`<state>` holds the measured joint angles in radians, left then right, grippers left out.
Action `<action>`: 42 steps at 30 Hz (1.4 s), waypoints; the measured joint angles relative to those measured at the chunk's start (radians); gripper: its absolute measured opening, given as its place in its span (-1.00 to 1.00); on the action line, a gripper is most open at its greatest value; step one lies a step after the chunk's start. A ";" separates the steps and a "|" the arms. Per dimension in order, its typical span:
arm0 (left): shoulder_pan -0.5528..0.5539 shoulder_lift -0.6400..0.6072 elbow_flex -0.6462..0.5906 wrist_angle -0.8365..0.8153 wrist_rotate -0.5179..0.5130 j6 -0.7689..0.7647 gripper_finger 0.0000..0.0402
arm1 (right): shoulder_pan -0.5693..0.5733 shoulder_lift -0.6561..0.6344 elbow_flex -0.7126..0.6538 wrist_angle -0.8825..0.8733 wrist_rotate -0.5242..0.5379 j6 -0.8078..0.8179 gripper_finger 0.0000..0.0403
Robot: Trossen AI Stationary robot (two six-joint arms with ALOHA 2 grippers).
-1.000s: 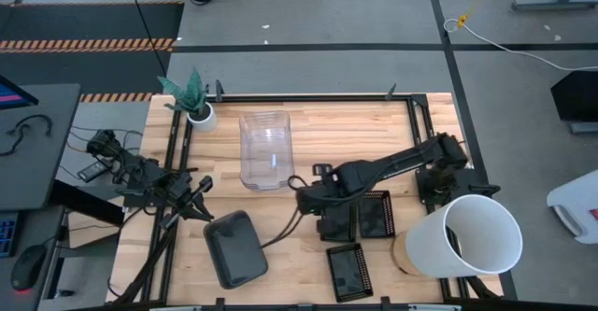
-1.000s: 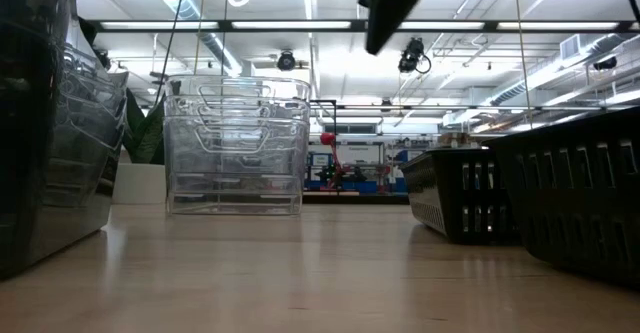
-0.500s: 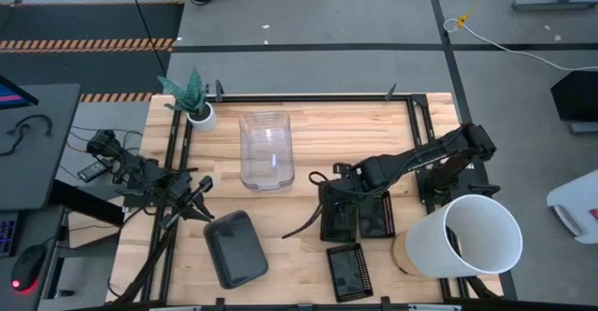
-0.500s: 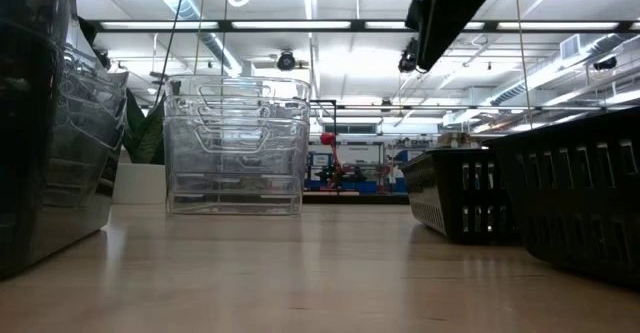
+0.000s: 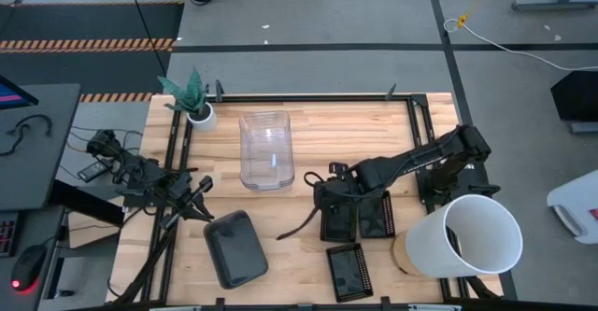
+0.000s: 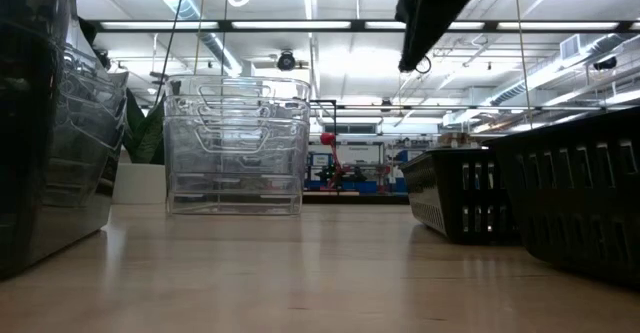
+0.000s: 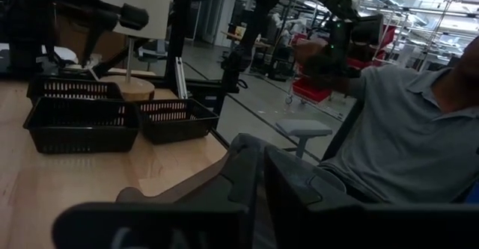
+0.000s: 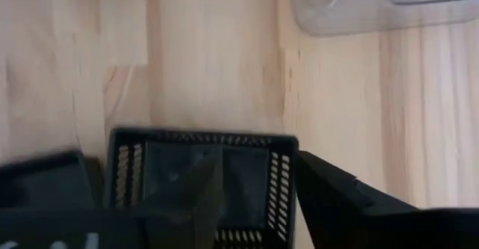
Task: Stack baskets by color
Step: Stack the left black bin on the top right black bin
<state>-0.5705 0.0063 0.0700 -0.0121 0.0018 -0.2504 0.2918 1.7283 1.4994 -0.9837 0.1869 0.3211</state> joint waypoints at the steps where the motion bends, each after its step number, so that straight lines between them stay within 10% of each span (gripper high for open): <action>1: 0.000 0.000 0.000 0.000 0.000 0.000 -0.84 | 0.003 0.001 0.000 -0.013 0.001 -0.015 -0.15; 14: 0.000 0.000 0.000 0.000 0.000 0.000 -0.85 | -0.055 0.008 -0.105 -0.032 0.036 -0.033 0.15; 42: 0.000 0.000 0.000 0.000 0.000 0.000 -0.84 | -0.189 0.007 -0.420 0.318 -0.129 -0.067 -0.20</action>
<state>-0.5706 0.0063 0.0700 -0.0116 0.0021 -0.2508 0.1024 1.7355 1.0794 -0.6658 0.0578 0.2544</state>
